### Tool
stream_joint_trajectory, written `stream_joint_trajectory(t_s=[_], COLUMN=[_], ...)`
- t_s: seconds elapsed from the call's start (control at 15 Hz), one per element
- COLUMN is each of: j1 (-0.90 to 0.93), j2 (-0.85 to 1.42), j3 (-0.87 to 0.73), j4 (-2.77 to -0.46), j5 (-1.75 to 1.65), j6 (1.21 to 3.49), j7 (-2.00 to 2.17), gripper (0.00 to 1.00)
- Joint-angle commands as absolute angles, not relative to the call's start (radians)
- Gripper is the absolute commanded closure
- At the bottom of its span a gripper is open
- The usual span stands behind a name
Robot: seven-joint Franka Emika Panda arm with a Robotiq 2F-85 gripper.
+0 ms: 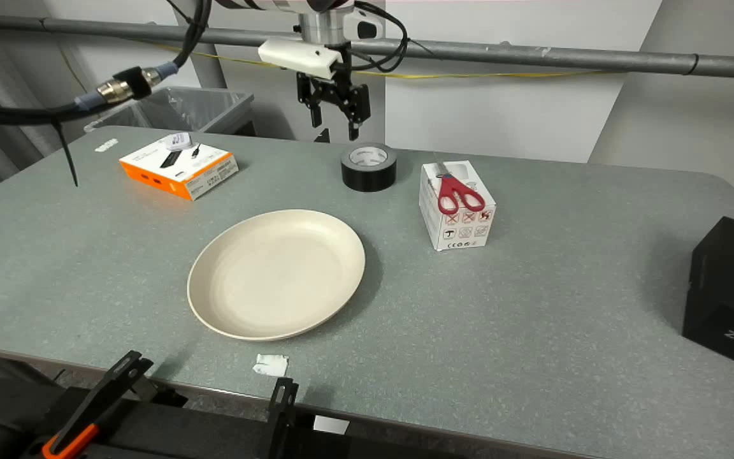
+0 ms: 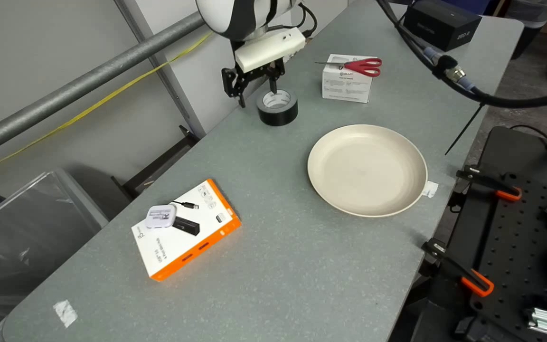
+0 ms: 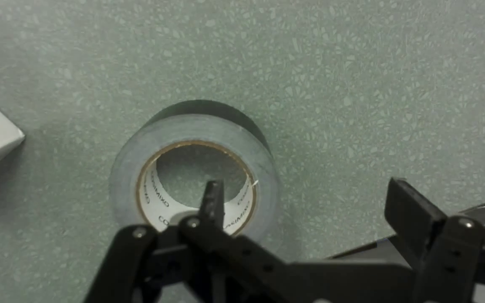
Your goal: Put the masking tape on the plate
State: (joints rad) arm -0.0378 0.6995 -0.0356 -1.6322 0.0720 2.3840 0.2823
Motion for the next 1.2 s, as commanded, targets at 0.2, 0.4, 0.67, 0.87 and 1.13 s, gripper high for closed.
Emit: stream_joint_trajectory(t_s=[0.2, 0.4, 0.67, 0.87, 1.13], j1=[0.029, 0.044, 0.028, 0.010, -0.021], j2=[0.731, 0.771, 0.834, 0.880, 0.904], j3=[-0.111, -0.145, -0.142, -0.131, -0.108], j4=[-1.681, -1.649, -1.592, -1.530, -1.454], j5=[0.076, 0.074, 0.094, 0.109, 0.146], j6=[2.589, 2.558, 2.549, 2.520, 2.453], j7=[0.415, 0.463, 0.473, 0.471, 0.453], gripper=[0.00, 0.00, 0.32, 0.58, 0.88])
